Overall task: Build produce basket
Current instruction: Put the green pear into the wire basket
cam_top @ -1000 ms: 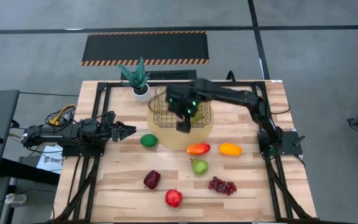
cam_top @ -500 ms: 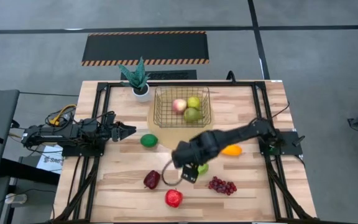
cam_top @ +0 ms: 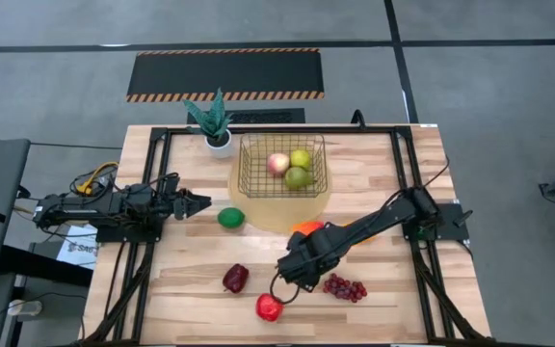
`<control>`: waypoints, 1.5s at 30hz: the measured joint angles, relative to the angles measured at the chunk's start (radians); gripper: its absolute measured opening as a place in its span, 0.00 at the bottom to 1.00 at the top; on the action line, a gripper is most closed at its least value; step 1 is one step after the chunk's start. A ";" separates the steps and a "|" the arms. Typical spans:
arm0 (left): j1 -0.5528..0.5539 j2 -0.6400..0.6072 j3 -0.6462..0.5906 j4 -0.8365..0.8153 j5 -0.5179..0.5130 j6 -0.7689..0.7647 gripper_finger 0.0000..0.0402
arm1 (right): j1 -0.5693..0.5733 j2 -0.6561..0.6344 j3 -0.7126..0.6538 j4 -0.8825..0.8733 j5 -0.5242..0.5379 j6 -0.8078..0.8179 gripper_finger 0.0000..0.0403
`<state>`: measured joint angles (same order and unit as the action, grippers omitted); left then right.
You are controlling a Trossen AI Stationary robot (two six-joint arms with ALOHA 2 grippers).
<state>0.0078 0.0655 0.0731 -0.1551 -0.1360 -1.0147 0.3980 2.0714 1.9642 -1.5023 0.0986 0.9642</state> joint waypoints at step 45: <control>0.000 0.000 0.000 -0.003 -0.002 -0.046 0.85 | -0.098 -0.227 -0.581 0.669 -0.093 0.112 0.93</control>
<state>0.0078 0.0657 0.0727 -0.1577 -0.1375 -1.0603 0.3004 1.8443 1.3828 -0.8329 0.0058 1.0761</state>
